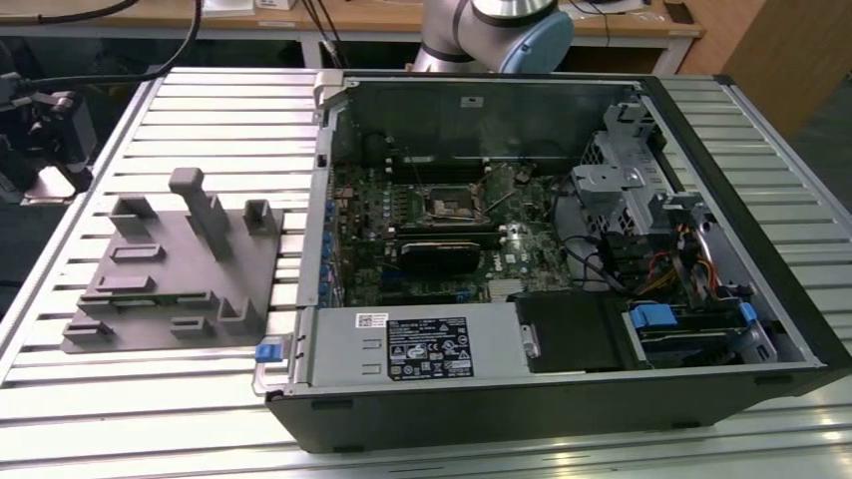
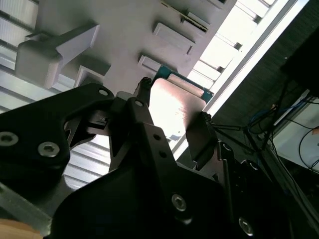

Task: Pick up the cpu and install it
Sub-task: 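Pick up the cpu and move it towards the insertion slot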

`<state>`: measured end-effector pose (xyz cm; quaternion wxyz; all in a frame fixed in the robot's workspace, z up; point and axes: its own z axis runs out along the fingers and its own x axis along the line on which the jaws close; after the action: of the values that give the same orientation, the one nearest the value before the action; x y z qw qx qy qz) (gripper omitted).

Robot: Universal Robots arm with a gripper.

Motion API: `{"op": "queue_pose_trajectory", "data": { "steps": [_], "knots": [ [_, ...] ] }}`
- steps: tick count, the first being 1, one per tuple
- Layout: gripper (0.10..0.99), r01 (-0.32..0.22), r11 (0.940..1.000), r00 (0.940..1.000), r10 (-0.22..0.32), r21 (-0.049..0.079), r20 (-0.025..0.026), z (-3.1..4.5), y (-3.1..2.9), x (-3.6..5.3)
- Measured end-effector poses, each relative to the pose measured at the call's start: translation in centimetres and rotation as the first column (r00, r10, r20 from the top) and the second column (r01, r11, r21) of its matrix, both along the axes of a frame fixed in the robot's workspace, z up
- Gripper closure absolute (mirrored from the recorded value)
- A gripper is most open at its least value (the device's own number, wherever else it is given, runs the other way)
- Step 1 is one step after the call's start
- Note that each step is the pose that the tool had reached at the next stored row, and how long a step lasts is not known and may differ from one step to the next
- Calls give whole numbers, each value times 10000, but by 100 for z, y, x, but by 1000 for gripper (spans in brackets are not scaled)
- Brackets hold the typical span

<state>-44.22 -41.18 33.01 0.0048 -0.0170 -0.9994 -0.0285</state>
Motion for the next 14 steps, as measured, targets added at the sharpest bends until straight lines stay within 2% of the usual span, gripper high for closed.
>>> {"op": "queue_pose_trajectory", "data": {
  "steps": [14],
  "knots": [
    [549,0,10000,10000,0,-1,4,364,4,0]
  ]
}}
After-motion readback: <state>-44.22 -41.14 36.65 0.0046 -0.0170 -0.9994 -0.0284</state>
